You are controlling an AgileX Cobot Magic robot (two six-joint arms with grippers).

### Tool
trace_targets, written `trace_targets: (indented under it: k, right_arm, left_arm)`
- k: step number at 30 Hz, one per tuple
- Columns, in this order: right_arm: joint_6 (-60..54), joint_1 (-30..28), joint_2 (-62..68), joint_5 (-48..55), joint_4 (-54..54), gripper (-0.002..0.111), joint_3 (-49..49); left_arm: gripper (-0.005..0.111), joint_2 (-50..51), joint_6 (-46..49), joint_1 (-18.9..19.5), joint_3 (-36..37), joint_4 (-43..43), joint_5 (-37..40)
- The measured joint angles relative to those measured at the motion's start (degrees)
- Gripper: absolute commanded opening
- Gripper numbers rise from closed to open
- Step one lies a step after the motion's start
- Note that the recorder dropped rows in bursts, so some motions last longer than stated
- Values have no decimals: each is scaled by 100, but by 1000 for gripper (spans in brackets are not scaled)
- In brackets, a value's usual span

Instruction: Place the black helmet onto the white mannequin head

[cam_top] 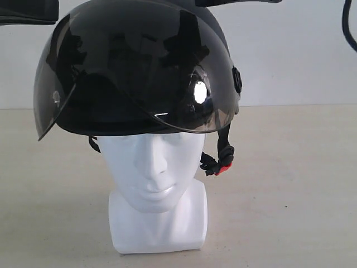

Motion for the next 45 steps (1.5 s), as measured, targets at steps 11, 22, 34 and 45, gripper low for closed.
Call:
trace_targets:
  k: [11,22,34,45]
  right_arm:
    - [22,0,171,-31,-14,0,0]
    - [83,0,173,234,-2,0,0]
    - [91,-10,65,132,326,0,521]
    - [91,-18,65,374,336,0,521]
  left_arm:
    - [4,0,50,0,167,-160,0]
    - [4,0,30,-658,167,-349,-193]
    - [4,0,-96,-658,192,-412,128]
    - [4,-242,-96,-682,489,-423,287]
